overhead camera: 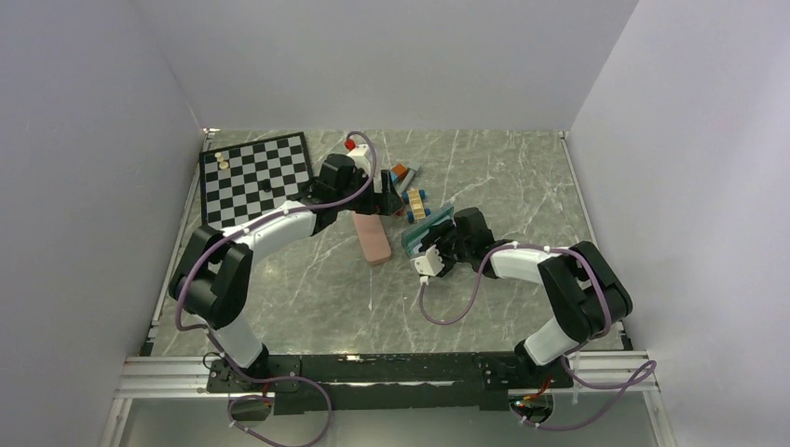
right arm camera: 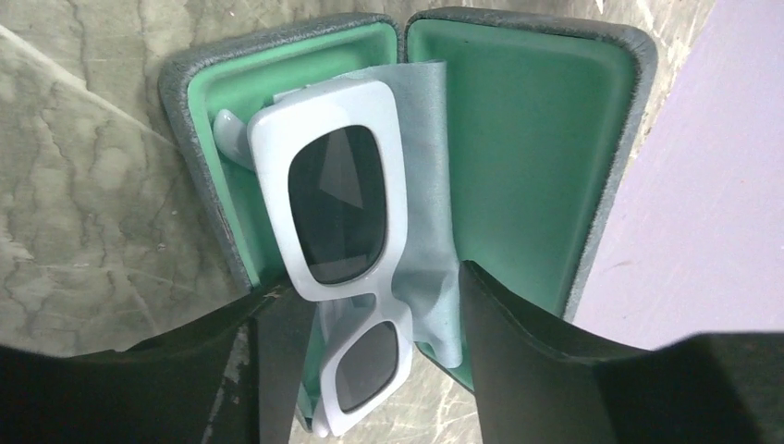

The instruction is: Organize the sunglasses

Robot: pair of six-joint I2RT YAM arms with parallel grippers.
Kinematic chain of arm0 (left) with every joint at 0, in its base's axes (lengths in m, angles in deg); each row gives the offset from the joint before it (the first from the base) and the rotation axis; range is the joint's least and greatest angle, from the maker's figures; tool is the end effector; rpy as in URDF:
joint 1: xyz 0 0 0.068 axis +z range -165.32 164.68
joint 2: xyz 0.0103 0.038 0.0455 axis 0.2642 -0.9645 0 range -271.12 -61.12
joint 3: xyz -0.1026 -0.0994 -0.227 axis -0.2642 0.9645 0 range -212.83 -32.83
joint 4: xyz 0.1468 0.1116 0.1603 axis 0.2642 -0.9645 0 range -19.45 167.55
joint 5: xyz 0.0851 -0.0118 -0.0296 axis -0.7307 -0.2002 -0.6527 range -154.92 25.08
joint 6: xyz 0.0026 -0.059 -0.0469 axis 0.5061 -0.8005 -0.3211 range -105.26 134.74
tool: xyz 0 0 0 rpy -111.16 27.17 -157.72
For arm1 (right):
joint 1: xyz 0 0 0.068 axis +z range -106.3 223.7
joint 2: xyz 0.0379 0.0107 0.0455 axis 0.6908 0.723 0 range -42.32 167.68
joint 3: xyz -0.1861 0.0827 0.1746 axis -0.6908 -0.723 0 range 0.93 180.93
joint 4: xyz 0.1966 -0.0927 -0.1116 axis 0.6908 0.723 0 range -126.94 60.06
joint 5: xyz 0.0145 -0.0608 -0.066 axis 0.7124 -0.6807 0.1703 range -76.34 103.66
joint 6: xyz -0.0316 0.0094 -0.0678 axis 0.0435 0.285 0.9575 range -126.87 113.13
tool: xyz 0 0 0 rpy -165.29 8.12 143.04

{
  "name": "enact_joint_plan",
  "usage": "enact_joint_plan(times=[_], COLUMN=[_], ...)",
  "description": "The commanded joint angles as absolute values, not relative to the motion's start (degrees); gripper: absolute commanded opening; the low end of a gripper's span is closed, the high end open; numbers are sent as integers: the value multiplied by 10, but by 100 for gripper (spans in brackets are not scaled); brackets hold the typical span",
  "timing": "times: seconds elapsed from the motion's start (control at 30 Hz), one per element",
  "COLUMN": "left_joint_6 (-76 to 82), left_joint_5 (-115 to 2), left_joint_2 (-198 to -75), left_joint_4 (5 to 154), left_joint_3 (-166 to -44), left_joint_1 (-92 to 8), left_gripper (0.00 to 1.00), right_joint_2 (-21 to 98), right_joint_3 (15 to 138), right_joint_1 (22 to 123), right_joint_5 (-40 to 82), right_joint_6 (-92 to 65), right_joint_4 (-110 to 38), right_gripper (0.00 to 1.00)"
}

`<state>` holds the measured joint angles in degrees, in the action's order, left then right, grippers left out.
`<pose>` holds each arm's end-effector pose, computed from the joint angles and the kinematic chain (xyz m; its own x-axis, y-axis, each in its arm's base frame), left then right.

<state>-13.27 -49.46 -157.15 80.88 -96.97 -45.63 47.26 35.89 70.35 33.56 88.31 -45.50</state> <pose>0.3284 -0.2114 0.2379 -0.6877 -0.1222 -0.7156 0.4141 0.7436 -0.5250 0.2505 0.1500 0.1264 0.6884 -0.7023 -0.1816 -0.5839 -0.3880 -0.7131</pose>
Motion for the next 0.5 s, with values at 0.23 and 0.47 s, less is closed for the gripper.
enact_joint_plan(times=[0.23,0.47], left_joint_6=[-103,-101], left_joint_5=[-483,-489], left_joint_2=[-1597,-1604], left_joint_4=[786,780], left_joint_3=[-1028,-1035], left_joint_1=[-481,-485], left_gripper=[93,91], right_joint_2=[416,345], right_joint_3=[389,410], right_joint_1=[702,702], right_joint_5=[380,399], right_joint_6=[907,931], right_joint_4=[-335,-253], right_gripper=[65,68])
